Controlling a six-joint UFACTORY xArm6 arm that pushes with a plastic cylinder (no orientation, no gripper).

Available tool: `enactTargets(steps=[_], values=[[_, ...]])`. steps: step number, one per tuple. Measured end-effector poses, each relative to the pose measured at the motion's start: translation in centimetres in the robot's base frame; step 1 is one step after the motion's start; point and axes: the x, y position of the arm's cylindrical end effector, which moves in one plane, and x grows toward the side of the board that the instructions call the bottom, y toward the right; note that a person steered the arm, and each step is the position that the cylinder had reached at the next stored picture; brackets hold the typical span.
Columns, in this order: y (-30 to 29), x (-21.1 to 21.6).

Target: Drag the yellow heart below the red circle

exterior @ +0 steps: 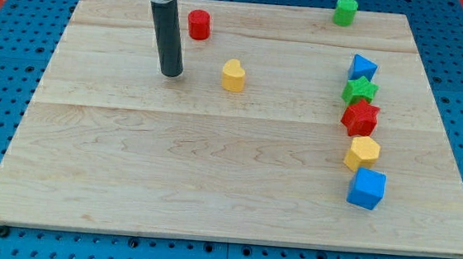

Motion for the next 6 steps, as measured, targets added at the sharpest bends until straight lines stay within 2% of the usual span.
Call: enactTargets(steps=[1, 2, 3, 4, 6], values=[[0.3, 0.0], [3.6, 0.8], [6.8, 4.0], [13.3, 3.1], [4.5, 0.3]])
